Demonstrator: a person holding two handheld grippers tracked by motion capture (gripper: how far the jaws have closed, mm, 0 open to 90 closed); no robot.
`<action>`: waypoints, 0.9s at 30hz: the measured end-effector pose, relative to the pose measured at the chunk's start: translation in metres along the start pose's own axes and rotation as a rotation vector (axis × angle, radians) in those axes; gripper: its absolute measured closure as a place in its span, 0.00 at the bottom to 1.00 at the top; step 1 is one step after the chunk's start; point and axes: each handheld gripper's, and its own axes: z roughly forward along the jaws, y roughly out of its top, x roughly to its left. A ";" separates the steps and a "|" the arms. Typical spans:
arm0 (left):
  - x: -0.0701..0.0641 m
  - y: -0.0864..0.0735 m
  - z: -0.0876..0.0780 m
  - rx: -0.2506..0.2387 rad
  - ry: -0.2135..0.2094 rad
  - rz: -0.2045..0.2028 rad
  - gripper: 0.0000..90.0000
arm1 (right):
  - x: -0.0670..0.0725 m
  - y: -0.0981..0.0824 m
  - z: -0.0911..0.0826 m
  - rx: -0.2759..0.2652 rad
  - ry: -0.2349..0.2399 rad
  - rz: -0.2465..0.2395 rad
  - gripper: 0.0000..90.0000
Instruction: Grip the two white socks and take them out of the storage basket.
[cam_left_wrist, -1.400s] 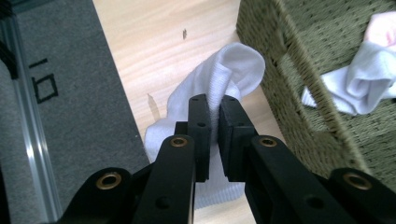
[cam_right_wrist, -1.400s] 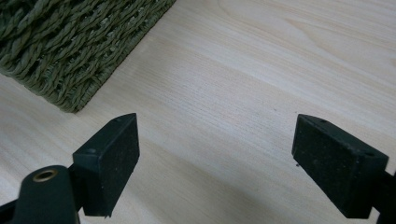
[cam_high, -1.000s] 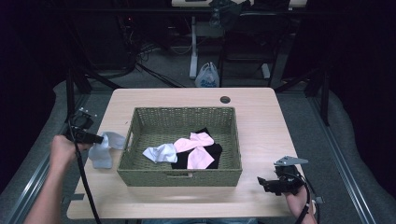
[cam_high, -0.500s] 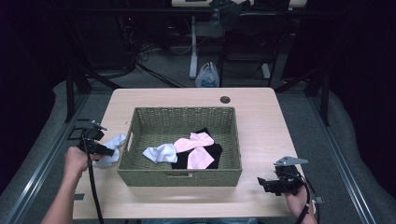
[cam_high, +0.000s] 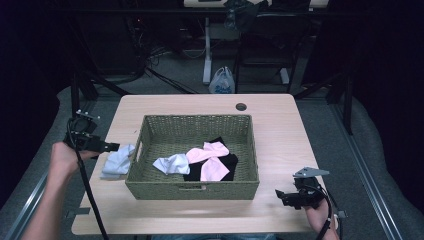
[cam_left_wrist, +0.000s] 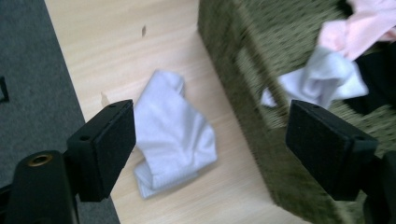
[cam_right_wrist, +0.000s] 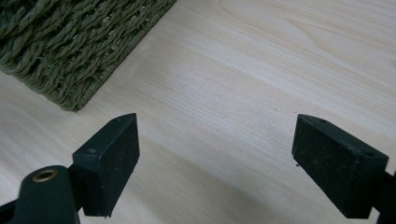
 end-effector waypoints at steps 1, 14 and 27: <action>0.000 0.000 0.000 0.000 0.000 0.000 0.17 | 0.000 0.000 0.000 0.000 0.000 0.000 0.16; -0.049 0.038 0.000 -0.015 -0.034 0.130 0.09 | -0.001 -0.001 -0.001 -0.002 0.002 0.001 0.16; -0.080 0.048 0.046 0.023 -0.070 0.193 0.06 | -0.001 -0.002 -0.002 -0.005 0.007 -0.001 0.16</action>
